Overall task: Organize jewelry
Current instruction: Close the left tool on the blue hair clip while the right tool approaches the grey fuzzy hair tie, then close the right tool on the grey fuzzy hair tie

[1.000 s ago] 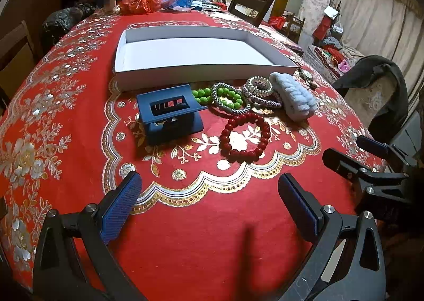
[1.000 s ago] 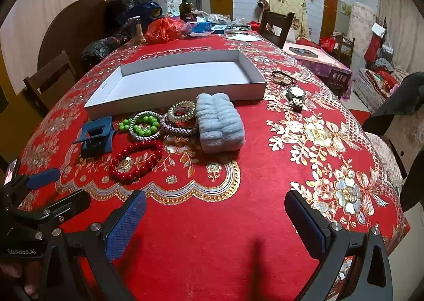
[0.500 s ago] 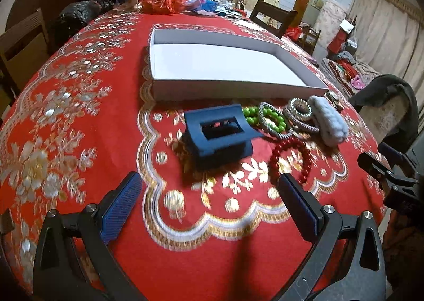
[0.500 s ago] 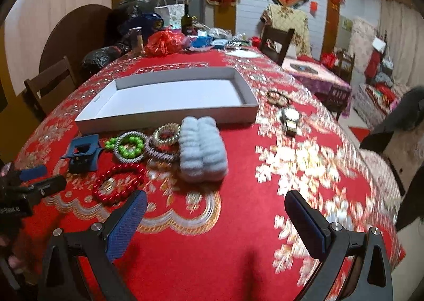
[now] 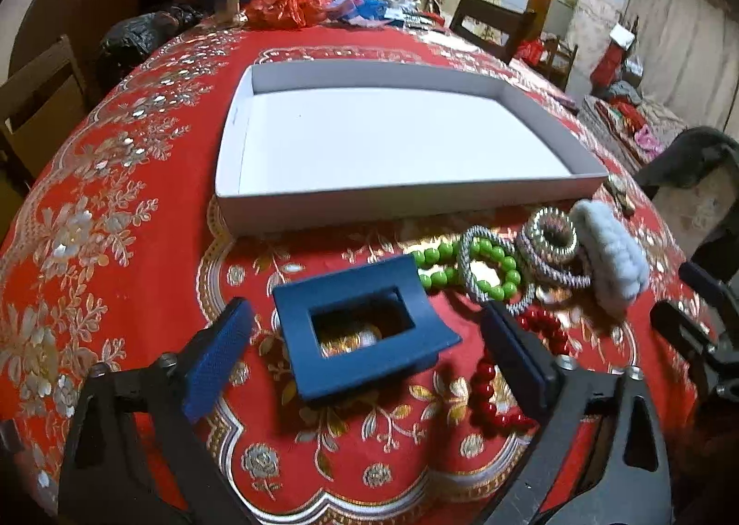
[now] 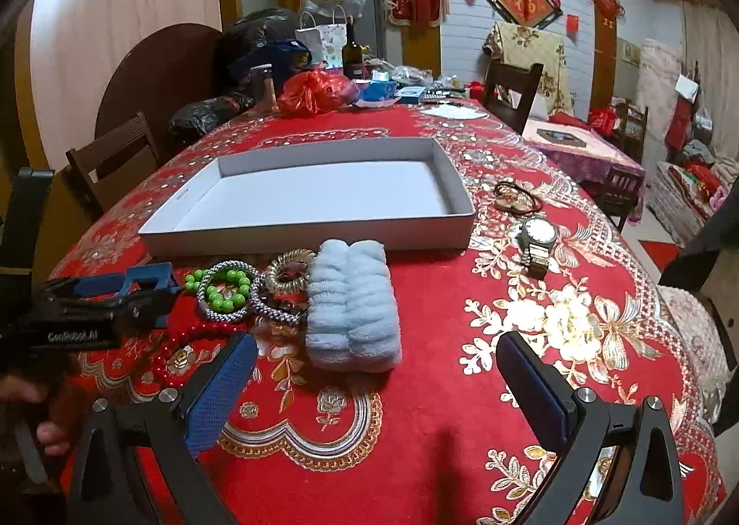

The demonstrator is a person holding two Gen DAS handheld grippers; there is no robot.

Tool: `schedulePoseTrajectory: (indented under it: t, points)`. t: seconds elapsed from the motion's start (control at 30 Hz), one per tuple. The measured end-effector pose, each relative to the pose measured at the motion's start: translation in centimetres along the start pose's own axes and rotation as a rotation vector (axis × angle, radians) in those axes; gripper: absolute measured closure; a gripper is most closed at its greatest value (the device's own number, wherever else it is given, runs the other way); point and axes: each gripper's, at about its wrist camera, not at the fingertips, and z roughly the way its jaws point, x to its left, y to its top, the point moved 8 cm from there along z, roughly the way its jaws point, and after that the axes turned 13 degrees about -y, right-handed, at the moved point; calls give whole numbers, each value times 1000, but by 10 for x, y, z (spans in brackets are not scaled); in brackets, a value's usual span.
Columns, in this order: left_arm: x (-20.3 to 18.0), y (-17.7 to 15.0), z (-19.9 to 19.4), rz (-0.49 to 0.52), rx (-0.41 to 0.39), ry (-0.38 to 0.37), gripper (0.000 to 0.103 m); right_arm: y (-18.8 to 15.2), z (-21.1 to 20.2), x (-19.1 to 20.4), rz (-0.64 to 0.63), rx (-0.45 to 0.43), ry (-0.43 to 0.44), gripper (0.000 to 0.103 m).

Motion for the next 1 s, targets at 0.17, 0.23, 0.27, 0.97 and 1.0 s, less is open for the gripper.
schedulePoseTrajectory:
  t: [0.17,0.23,0.27,0.97,1.0]
  points:
    - [9,0,-5,-24,-12,-12,30,-3,4,-9,61,28,21,0]
    - [7,-3,-10,-23,-14,-43,30,-4,6,-12,77,40,31,0]
    - [6,-4,-13,-20,-21,-59,30,-3,7,-12,79,43,34,0]
    - [16,-9,-14,-59,-22,-25,30,16,48,-4,58,124,79,65]
    - [16,-9,-14,-57,-22,-29,30,17,44,-10,81,104,68,65]
